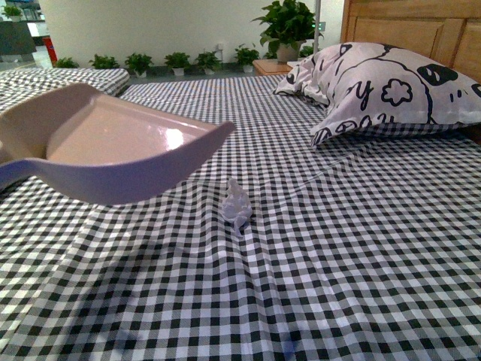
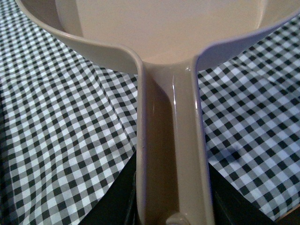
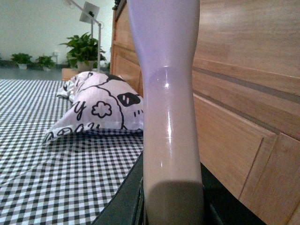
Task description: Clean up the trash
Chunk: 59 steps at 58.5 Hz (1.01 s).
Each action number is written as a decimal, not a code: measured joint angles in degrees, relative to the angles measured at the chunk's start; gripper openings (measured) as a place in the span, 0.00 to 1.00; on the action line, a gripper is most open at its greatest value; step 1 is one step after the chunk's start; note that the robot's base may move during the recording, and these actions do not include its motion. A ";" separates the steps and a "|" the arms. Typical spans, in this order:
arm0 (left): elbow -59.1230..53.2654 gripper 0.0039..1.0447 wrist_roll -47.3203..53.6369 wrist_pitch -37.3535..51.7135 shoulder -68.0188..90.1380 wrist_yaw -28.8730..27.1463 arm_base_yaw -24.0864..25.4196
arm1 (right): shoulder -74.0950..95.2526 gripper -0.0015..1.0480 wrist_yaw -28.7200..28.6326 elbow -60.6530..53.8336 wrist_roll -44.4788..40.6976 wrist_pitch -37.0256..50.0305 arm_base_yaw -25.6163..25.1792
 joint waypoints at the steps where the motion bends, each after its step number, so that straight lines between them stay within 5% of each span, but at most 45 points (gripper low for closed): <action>1: 0.33 0.25 0.66 0.00 0.94 0.00 -0.20 | 0.00 0.19 0.00 0.00 0.02 0.00 0.00; 25: 1.66 0.25 13.49 -1.18 11.52 0.74 -1.09 | 0.00 0.19 -0.02 0.00 0.00 0.00 0.00; 59: -2.64 0.25 17.81 -0.90 16.13 2.84 1.09 | 0.00 0.19 0.00 0.00 0.00 0.00 0.00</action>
